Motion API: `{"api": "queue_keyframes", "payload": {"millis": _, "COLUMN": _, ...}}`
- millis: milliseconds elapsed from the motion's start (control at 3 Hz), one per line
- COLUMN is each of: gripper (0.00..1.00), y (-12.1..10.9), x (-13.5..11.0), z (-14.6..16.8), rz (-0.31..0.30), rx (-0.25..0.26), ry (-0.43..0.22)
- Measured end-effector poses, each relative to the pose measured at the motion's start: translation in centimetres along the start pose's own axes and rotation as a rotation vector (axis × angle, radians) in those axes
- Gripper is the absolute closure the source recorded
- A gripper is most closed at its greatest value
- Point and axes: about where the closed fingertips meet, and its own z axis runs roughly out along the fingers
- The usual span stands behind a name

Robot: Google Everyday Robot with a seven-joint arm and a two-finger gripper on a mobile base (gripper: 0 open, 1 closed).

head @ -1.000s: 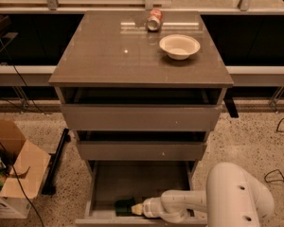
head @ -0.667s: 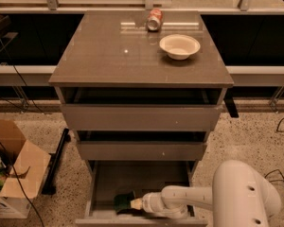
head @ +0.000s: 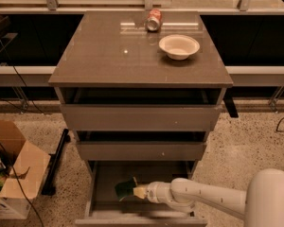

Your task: Pick sponge from bottom drawer and place on counter

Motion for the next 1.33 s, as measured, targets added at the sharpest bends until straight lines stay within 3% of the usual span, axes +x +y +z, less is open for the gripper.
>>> {"api": "queue_keyframes", "payload": {"millis": 333, "gripper": 1.0, "y": 3.8, "x": -3.0, "z": -7.6, "rz": -0.102, "rx": -0.059, "ry": -0.09}}
{"api": "queue_keyframes", "payload": {"millis": 667, "gripper": 1.0, "y": 7.4, "x": -6.6, "z": -14.9, "rz": -0.212, "rx": -0.075, "ry": -0.19}}
{"api": "queue_keyframes", "payload": {"millis": 1000, "gripper": 1.0, "y": 11.4, "x": -12.2, "z": -24.3, "rz": -0.374, "rx": -0.117, "ry": -0.327}}
{"api": "queue_keyframes", "payload": {"millis": 1333, "gripper": 1.0, "y": 14.2, "x": -16.5, "z": -29.6, "rz": -0.495, "rx": -0.144, "ry": -0.385}}
